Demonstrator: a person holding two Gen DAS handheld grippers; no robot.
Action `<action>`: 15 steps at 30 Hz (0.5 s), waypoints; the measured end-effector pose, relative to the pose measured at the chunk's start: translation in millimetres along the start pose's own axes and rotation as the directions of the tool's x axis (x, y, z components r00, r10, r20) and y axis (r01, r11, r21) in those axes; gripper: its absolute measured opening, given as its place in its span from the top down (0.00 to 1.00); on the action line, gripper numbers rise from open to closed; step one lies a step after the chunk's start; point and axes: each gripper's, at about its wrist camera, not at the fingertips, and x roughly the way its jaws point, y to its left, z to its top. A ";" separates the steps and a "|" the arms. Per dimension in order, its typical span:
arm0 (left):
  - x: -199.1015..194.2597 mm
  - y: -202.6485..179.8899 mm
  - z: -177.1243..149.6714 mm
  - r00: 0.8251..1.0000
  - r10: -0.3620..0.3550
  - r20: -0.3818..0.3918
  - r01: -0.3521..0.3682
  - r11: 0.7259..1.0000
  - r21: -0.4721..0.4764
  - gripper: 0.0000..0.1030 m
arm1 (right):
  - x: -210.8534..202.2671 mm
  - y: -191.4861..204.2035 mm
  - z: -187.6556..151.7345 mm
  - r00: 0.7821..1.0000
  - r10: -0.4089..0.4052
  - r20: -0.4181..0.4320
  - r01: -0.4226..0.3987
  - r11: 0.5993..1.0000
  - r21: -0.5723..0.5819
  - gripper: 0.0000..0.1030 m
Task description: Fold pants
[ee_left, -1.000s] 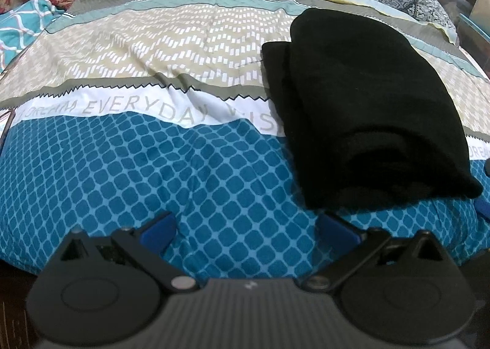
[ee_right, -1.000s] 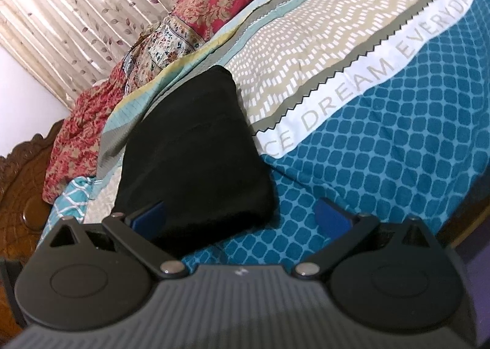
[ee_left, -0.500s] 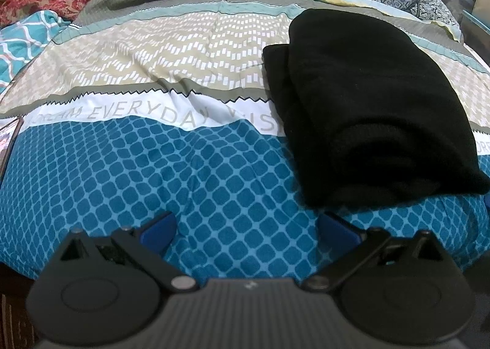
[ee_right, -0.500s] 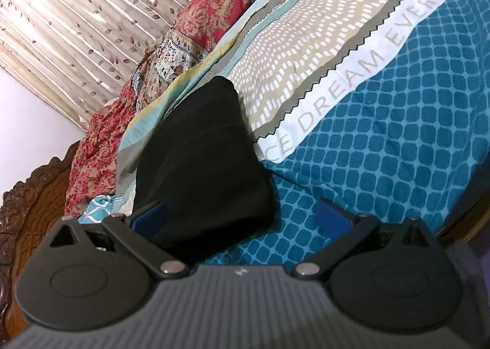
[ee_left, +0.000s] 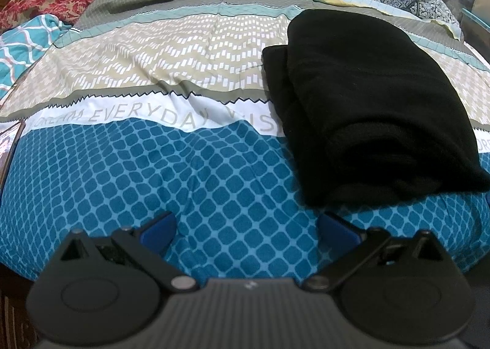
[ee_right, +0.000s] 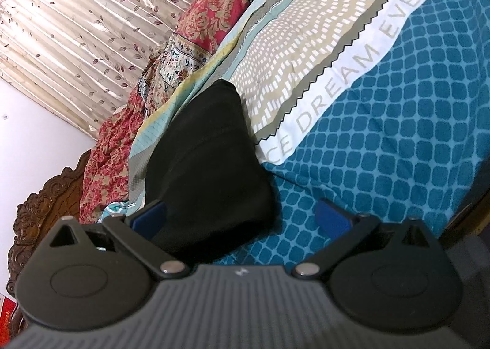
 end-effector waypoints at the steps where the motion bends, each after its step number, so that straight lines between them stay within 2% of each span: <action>1: 0.0 -0.4 -0.2 1.000 0.000 0.000 0.000 1.000 -0.001 0.00 | -0.5 -0.7 0.8 1.000 0.001 -0.001 -0.001 1.000 0.002 0.00; 15: 0.5 1.8 0.5 1.000 -0.010 0.001 0.010 1.000 0.020 0.00 | 2.8 3.3 0.3 1.000 -0.014 -0.003 0.014 1.000 -0.011 0.00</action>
